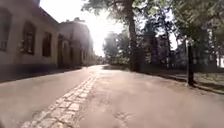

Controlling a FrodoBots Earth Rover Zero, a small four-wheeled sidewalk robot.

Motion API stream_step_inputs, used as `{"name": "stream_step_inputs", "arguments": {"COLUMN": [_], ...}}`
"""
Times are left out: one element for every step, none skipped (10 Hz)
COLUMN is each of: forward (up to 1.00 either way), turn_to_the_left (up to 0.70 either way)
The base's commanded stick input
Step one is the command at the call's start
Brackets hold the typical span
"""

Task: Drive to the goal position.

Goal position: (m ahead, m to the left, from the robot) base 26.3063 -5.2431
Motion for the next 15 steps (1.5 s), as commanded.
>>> {"name": "stream_step_inputs", "arguments": {"forward": [0.85,0.85,0.85,0.85,0.85,0.85,0.85,0.85,0.85,0.85,0.85,0.85,0.85,0.85,0.85], "turn_to_the_left": [0.00,0.00,0.00,0.00,0.00,0.00,0.00,0.00,0.00,0.00,0.00,0.00,0.00,0.00,0.00]}}
